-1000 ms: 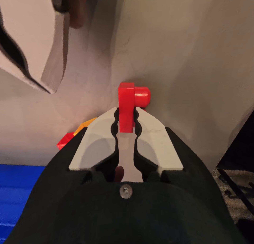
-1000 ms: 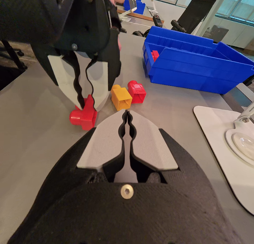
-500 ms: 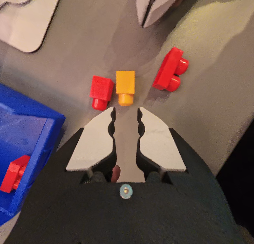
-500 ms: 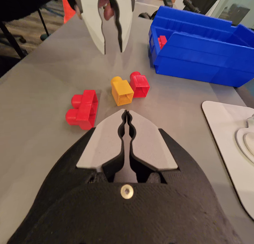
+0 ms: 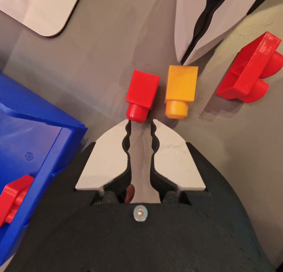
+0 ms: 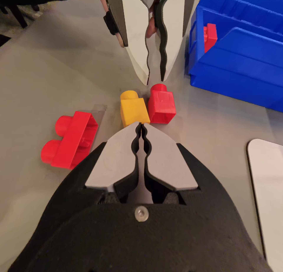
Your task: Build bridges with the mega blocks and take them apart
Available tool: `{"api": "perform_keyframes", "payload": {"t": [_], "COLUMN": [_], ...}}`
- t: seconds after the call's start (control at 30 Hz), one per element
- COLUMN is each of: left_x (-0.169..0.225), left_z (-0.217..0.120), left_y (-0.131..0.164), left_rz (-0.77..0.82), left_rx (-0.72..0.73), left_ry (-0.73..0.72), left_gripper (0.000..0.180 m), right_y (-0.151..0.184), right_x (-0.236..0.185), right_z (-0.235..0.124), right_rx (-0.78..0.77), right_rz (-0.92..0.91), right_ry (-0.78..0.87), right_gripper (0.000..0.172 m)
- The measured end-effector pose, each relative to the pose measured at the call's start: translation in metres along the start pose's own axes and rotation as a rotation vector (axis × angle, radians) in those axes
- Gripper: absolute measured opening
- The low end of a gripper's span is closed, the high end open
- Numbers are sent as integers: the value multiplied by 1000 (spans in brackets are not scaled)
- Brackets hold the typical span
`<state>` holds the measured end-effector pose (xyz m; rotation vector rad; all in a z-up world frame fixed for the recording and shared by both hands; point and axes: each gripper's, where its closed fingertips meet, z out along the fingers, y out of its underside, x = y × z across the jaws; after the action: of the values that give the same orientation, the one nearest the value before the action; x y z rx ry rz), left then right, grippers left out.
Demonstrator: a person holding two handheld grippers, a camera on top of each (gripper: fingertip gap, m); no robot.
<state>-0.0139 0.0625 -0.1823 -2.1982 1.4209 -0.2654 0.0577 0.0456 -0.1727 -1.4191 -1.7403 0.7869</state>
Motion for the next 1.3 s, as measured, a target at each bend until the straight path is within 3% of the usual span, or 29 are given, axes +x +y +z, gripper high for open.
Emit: {"api": "perform_keyframes", "payload": {"t": [0.37,0.67,0.73,0.83,1.3], "left_x": [-8,29,33,30,14], "left_z": [6,-21,-14,2,14], "left_y": [4,-8,-10,-5,4], "left_rz": [-2,-40,-19,-1,-48], "left_rx": [44,210,194,135,126], "left_ry": [57,105,49,8,30], "left_gripper": [25,43,51,66,72], "right_y": [0,0,3,5,3], "right_x": [-6,13,19,18,13], "right_z": [9,1,3,11,26], "right_rx": [-32,3,-15,-51,-90], "right_rz": [-29,49,65,29,4], "right_ry": [-22,25,16,-28,-68], "right_gripper": [3,15,26,30,21]}}
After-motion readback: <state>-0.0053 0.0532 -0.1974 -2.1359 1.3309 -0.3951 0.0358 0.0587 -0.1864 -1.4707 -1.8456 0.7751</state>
